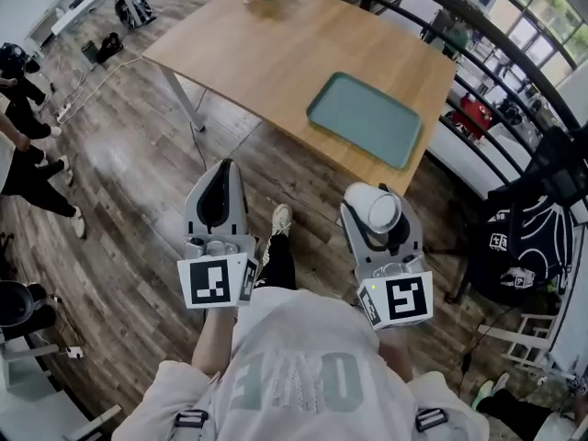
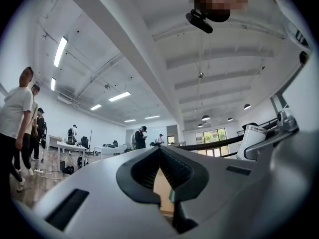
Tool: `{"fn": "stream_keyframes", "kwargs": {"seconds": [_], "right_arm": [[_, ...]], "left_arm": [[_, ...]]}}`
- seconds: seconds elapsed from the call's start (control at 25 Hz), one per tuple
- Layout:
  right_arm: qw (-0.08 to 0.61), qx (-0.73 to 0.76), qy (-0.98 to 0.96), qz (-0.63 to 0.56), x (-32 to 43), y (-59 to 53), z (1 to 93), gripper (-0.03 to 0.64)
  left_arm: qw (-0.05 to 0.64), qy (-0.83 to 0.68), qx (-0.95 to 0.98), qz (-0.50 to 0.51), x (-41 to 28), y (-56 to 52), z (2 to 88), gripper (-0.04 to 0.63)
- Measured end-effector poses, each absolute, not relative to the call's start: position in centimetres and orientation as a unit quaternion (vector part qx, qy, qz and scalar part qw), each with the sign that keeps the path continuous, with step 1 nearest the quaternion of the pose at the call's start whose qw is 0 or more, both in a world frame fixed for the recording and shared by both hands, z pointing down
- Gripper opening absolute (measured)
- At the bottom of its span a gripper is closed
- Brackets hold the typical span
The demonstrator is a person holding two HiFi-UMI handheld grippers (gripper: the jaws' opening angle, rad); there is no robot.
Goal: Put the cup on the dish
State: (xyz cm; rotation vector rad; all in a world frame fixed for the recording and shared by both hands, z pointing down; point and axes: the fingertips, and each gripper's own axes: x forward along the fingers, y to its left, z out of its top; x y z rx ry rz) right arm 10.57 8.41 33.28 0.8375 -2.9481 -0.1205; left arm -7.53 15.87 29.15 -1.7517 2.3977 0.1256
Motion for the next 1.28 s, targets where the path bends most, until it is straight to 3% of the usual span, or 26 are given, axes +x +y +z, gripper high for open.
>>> {"fn": "stream_keyframes", "kwargs": {"seconds": [0.88, 1.28], "right_arm": [[0.035, 0.314, -0.947, -0.050, -10.1, -13.8, 28.6, 0.262], [0.065, 0.310, -0.948, -0.030, -12.6, -19.4, 29.8, 0.262]], "left_arm": [[0.075, 0.749, -0.656, 0.048, -25.7, -9.5, 26.4, 0.009], [0.041, 0.744, -0.666, 0.045, -27.0, -16.0, 28.1, 0.009]]}}
